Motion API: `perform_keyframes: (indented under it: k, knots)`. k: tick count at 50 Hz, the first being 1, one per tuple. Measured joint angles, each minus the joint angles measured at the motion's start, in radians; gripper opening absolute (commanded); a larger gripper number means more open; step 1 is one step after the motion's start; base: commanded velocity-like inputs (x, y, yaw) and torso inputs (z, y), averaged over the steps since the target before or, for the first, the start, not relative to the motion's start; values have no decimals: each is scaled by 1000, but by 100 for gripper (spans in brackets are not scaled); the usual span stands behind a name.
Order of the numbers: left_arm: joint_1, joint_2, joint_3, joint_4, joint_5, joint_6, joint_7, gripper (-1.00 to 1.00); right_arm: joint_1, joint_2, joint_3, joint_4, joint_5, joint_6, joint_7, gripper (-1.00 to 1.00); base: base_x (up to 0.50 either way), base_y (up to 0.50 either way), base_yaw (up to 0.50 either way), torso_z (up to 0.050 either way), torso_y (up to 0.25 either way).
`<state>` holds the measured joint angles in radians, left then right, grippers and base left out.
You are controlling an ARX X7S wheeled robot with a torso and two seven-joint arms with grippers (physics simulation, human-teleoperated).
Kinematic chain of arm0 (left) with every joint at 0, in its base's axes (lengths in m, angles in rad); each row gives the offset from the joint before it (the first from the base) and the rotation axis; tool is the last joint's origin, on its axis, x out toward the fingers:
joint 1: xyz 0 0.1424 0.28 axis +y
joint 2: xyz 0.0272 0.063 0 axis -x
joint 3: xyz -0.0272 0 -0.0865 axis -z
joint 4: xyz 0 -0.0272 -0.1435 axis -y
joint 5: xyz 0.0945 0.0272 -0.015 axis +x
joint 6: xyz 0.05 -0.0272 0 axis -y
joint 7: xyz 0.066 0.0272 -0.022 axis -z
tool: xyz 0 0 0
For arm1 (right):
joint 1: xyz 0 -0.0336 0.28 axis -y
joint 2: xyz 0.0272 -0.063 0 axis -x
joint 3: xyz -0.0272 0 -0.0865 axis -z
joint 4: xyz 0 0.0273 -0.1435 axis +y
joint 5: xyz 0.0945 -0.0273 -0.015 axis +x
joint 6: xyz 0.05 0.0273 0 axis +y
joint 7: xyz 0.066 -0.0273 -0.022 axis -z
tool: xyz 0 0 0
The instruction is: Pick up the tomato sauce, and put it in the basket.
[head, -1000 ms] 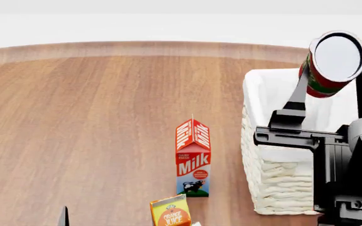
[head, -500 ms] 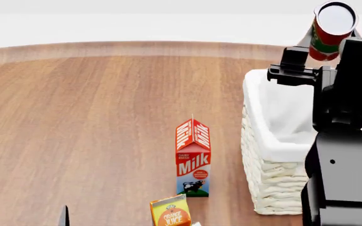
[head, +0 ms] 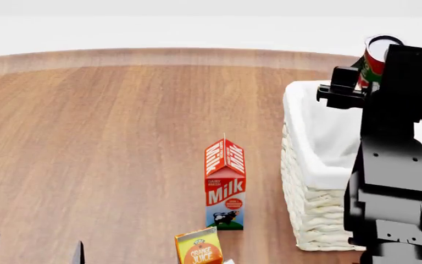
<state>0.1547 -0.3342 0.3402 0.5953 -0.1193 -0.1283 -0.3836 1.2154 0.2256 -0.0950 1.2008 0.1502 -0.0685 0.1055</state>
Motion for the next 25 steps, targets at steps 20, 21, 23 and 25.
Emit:
perform_keyframes:
  k: [20, 21, 23, 25]
  knots:
    - [-1, -3, 11, -6, -7, 1, -3, 100, -26, -12, 100, 102, -75, 76, 1, -100, 0, 0, 0, 0, 1]
    - [-1, -4, 11, -6, -8, 1, -3, 100, -29, -12, 105, 104, -78, 78, 0, -100, 0, 0, 0, 0, 0]
    - [-1, -4, 12, -7, -9, 1, -3, 100, -36, -13, 112, 106, -83, 83, -2, -100, 0, 0, 0, 0, 0]
    - [-1, -4, 13, -7, -10, 2, -4, 100, -43, -14, 119, 108, -88, 87, -4, -100, 0, 0, 0, 0, 0]
